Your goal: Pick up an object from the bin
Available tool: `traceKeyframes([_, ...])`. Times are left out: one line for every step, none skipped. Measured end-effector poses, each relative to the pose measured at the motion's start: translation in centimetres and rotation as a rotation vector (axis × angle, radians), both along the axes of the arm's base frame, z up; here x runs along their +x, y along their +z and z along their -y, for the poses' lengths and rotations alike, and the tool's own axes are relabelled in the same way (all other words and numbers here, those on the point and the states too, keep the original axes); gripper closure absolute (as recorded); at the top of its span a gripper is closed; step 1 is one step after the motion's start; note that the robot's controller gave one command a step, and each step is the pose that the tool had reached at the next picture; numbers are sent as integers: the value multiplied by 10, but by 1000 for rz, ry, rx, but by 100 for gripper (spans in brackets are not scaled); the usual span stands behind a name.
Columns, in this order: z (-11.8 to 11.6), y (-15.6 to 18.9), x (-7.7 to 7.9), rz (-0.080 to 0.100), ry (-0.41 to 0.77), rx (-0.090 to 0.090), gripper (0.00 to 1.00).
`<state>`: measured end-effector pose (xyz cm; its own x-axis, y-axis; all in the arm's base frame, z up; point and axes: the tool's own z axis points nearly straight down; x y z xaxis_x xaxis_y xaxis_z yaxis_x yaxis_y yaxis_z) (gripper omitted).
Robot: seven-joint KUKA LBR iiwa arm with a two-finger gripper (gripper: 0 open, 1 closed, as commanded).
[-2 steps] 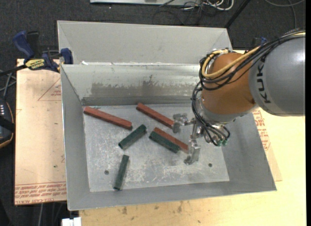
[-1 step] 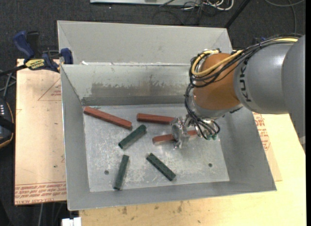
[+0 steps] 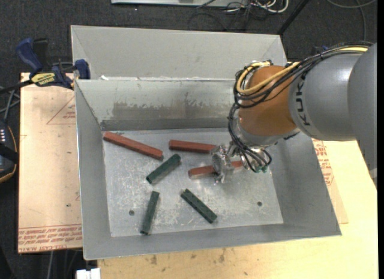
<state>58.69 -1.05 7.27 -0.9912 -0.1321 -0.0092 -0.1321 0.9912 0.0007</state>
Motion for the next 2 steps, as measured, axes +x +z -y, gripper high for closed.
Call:
traceKeyframes([2, 39, -2, -14, -17, 0, 100])
traceKeyframes([-5, 108, 1, -10, -27, -1, 100])
